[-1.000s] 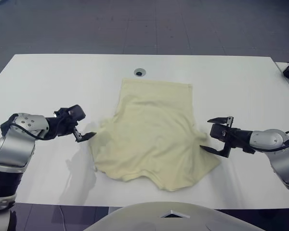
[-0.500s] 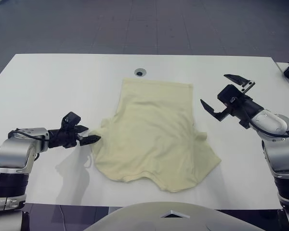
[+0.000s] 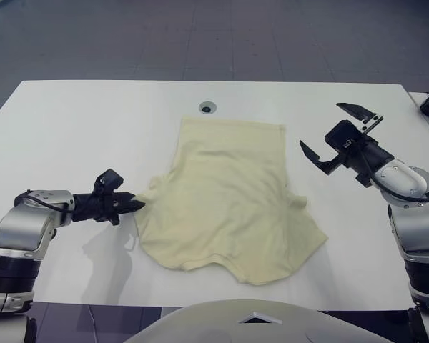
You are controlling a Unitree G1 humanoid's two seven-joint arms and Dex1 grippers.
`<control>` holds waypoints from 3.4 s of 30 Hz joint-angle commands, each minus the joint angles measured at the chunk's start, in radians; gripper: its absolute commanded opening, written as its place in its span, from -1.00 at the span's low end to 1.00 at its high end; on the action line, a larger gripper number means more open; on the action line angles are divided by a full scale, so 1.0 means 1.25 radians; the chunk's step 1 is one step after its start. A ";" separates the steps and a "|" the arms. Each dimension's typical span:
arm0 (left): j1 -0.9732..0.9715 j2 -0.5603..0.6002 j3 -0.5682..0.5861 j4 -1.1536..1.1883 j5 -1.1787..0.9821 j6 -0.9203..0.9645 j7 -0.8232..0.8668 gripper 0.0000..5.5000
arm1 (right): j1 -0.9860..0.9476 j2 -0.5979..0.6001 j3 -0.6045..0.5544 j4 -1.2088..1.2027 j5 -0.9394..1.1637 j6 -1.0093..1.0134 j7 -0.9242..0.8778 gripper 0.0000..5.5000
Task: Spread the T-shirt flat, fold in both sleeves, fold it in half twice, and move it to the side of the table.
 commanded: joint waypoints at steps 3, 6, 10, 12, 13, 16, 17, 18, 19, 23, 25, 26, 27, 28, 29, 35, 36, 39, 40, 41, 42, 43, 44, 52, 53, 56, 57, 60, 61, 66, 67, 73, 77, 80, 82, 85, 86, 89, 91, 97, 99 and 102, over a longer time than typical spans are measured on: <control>0.005 0.006 -0.027 0.027 0.019 0.004 0.014 -0.82 | -0.018 0.008 0.007 0.019 -0.014 -0.014 0.001 0.96; 0.002 0.009 -0.030 0.032 0.018 -0.002 0.014 -0.99 | -0.017 0.008 0.008 0.031 -0.021 -0.024 0.002 0.96; -0.023 0.015 -0.024 0.057 0.019 -0.013 0.011 -0.99 | -0.021 0.009 0.006 0.040 -0.026 -0.030 0.004 0.96; -0.056 0.011 -0.022 0.108 0.039 -0.031 0.031 -0.99 | -0.026 0.010 0.006 0.047 -0.029 -0.033 0.003 0.96; -0.075 0.008 -0.021 0.140 0.052 -0.044 0.044 -0.99 | -0.027 0.011 0.005 0.050 -0.030 -0.035 0.002 0.96; -0.118 0.009 -0.022 0.209 0.078 -0.078 0.058 -0.99 | -0.031 0.011 0.006 0.061 -0.036 -0.040 0.000 0.96; -0.128 0.011 -0.022 0.221 0.084 -0.083 0.058 -0.99 | -0.033 0.011 0.006 0.064 -0.038 -0.041 -0.001 0.96; -0.134 0.014 -0.021 0.225 0.086 -0.085 0.055 -0.99 | -0.034 0.011 0.005 0.067 -0.040 -0.042 -0.001 0.96; -0.137 0.016 -0.021 0.222 0.086 -0.085 0.049 -0.99 | -0.035 0.011 0.004 0.068 -0.041 -0.042 -0.001 0.96; -0.110 0.032 -0.012 0.124 0.067 -0.055 0.021 -0.99 | -0.036 0.015 0.007 0.069 -0.045 -0.041 -0.003 0.96; -0.094 0.047 -0.012 0.067 0.064 -0.041 0.008 -0.99 | -0.027 0.020 0.006 0.062 -0.047 -0.037 -0.006 0.96; -0.089 0.055 -0.014 0.042 0.064 -0.035 0.001 -0.99 | -0.020 0.022 0.006 0.058 -0.049 -0.035 -0.007 0.96; -0.082 0.064 -0.013 0.015 0.060 -0.028 -0.004 -0.99 | -0.015 0.024 0.006 0.054 -0.050 -0.034 -0.008 0.96; -0.084 0.070 -0.016 -0.004 0.056 -0.023 -0.011 -0.99 | -0.007 0.027 0.006 0.047 -0.052 -0.030 -0.009 0.96; -0.085 0.076 -0.014 -0.031 0.047 -0.014 -0.019 -0.99 | -0.003 0.030 0.007 0.043 -0.054 -0.028 -0.010 0.96; -0.099 0.054 -0.019 -0.137 -0.011 0.044 -0.030 -0.99 | 0.002 0.044 0.016 0.032 -0.065 -0.020 -0.014 0.96; -0.101 0.047 -0.025 -0.153 -0.018 0.053 -0.024 -0.99 | 0.002 0.045 0.017 0.032 -0.065 -0.021 -0.014 0.96; -0.105 0.026 -0.043 -0.180 -0.032 0.070 -0.010 -0.99 | 0.003 0.045 0.016 0.034 -0.066 -0.023 -0.012 0.96; -0.108 0.018 -0.051 -0.185 -0.035 0.074 -0.006 -0.99 | 0.003 0.046 0.015 0.033 -0.066 -0.023 -0.012 0.96; -0.106 0.012 -0.055 -0.190 -0.037 0.078 -0.001 -0.99 | 0.000 0.046 0.017 0.036 -0.066 -0.024 -0.011 0.96; -0.109 0.004 -0.065 -0.194 -0.039 0.081 0.005 -0.99 | -0.001 0.046 0.018 0.037 -0.067 -0.024 -0.011 0.96; -0.107 -0.004 -0.072 -0.198 -0.041 0.084 0.012 -0.99 | -0.006 0.047 0.021 0.040 -0.067 -0.025 -0.010 0.96; -0.108 -0.010 -0.081 -0.200 -0.041 0.084 0.016 -0.99 | -0.009 0.047 0.023 0.043 -0.067 -0.027 -0.009 0.96; -0.118 -0.055 -0.162 -0.198 -0.024 0.077 0.046 -0.99 | -0.022 0.047 0.031 0.050 -0.067 -0.032 -0.006 0.96; -0.121 -0.060 -0.170 -0.197 -0.024 0.077 0.050 -0.99 | -0.022 0.047 0.031 0.050 -0.067 -0.031 -0.005 0.96; -0.135 -0.084 -0.177 -0.200 -0.022 0.082 0.076 -0.89 | -0.020 0.046 0.031 0.045 -0.064 -0.025 -0.002 0.96; -0.140 -0.096 -0.162 -0.205 -0.037 0.092 0.083 -0.82 | -0.016 0.046 0.029 0.039 -0.057 -0.016 0.004 0.96; -0.163 -0.139 -0.064 -0.234 -0.140 0.160 0.097 -0.64 | 0.001 0.064 -0.003 0.001 0.007 0.049 0.032 0.96; -0.174 -0.151 -0.021 -0.244 -0.182 0.188 0.102 -0.58 | 0.010 0.069 -0.018 -0.019 0.035 0.083 0.043 0.96; -0.230 -0.143 0.163 -0.204 -0.271 0.252 0.164 -0.25 | 0.152 0.095 -0.188 -0.217 0.307 0.466 0.137 0.96; -0.220 -0.134 0.183 -0.195 -0.258 0.249 0.184 -0.19 | 0.190 0.085 -0.221 -0.250 0.359 0.551 0.163 0.96; -0.124 -0.170 0.233 -0.253 -0.249 0.264 0.282 0.18 | 0.339 0.006 -0.296 -0.335 0.535 0.797 0.269 0.96; -0.111 -0.189 0.230 -0.278 -0.266 0.264 0.315 0.44 | 0.353 -0.026 -0.278 -0.327 0.567 0.827 0.260 0.96; -0.102 -0.196 0.235 -0.288 -0.271 0.265 0.332 0.62 | 0.330 -0.023 -0.226 -0.294 0.564 0.810 0.231 0.79; -0.108 -0.195 0.225 -0.285 -0.275 0.262 0.336 0.75 | 0.329 -0.009 -0.198 -0.278 0.563 0.796 0.210 0.66; -0.109 -0.190 0.217 -0.281 -0.277 0.260 0.336 0.91 | 0.328 0.005 -0.169 -0.264 0.569 0.783 0.186 0.51; -0.108 -0.189 0.216 -0.281 -0.277 0.260 0.336 0.96 | 0.328 0.007 -0.162 -0.260 0.571 0.778 0.180 0.41; -0.110 -0.187 0.209 -0.277 -0.276 0.258 0.334 0.96 | 0.339 0.005 -0.152 -0.253 0.575 0.761 0.165 0.25; -0.113 -0.186 0.202 -0.274 -0.275 0.255 0.333 0.96 | 0.344 -0.001 -0.156 -0.251 0.580 0.755 0.163 0.10; -0.095 -0.192 0.208 -0.290 -0.277 0.257 0.343 0.96 | 0.359 -0.057 -0.139 -0.237 0.572 0.721 0.171 -0.25; -0.087 -0.196 0.220 -0.297 -0.282 0.258 0.351 0.96 | 0.363 -0.075 -0.131 -0.232 0.573 0.709 0.176 -0.38; -0.085 -0.203 0.233 -0.300 -0.287 0.259 0.362 0.96 | 0.358 -0.101 -0.115 -0.222 0.571 0.693 0.182 -0.54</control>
